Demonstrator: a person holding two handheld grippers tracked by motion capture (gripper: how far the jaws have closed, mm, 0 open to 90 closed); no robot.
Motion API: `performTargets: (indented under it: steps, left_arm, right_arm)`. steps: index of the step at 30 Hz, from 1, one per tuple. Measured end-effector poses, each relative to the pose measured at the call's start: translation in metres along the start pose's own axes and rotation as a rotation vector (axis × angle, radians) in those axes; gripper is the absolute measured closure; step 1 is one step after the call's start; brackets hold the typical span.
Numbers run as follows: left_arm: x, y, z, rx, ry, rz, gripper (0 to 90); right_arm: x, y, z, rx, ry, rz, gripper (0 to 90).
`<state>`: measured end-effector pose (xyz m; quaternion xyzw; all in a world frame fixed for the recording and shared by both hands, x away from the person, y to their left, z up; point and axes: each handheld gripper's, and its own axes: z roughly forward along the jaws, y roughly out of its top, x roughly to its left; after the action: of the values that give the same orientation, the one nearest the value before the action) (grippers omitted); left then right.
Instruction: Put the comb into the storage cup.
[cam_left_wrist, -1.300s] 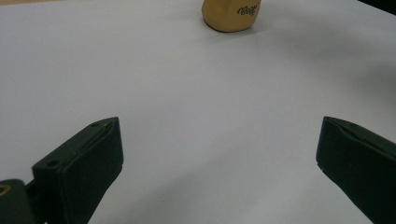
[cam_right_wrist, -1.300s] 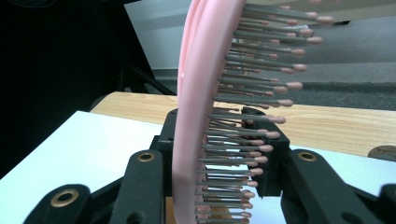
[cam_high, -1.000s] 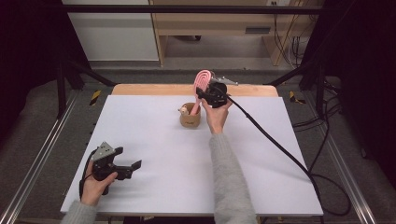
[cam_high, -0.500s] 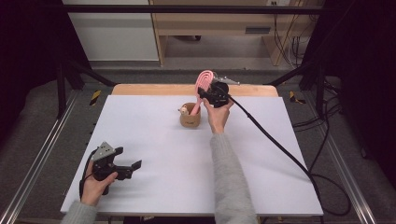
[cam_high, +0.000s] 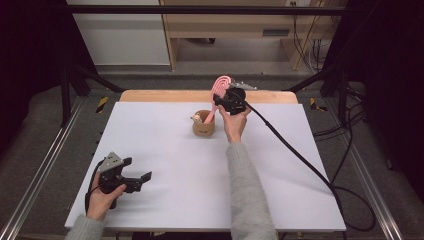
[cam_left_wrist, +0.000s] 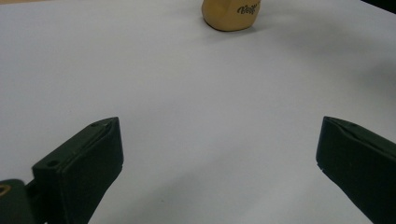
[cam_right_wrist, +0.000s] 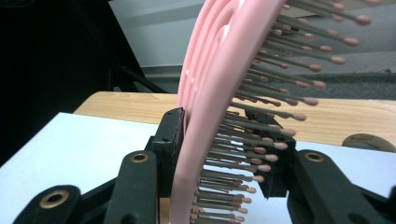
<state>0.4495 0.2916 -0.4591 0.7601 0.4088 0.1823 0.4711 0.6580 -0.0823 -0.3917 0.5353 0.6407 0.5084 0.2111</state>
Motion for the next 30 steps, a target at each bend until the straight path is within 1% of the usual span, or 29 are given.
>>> performTargets:
  steps: [9, 12, 19, 21, 24, 27, 30]
  left_arm:
    - [0.000, 0.000, 0.000, -0.001, 0.000, 0.000, 0.6]
    - [0.000, 0.000, 0.000, -0.001, 0.001, 0.001, 0.6]
    - [0.000, 0.000, 0.000, 0.001, 0.000, 0.001, 0.6]
    - [0.000, 0.000, 0.000, 0.001, -0.001, 0.002, 0.6]
    - [0.000, 0.000, 0.000, 0.000, 0.001, 0.002, 0.6]
    - [0.000, 0.000, 0.000, -0.003, 0.003, 0.001, 0.6]
    - [0.000, 0.000, 0.000, -0.003, 0.004, 0.001, 0.6]
  right_arm:
    - [-0.001, 0.000, 0.000, 0.013, 0.001, -0.012, 53.1]
    - [-0.002, 0.001, -0.001, 0.009, 0.005, -0.019, 48.6]
    - [-0.002, 0.002, -0.003, 0.005, -0.003, -0.043, 42.6]
    - [-0.002, 0.002, -0.004, 0.003, -0.004, -0.049, 38.8]
    - [-0.002, 0.001, -0.006, -0.007, -0.005, -0.059, 30.7]
    - [-0.004, 0.001, -0.008, -0.010, 0.003, -0.057, 22.5]
    - [-0.006, 0.001, -0.010, -0.015, 0.001, -0.067, 17.5]
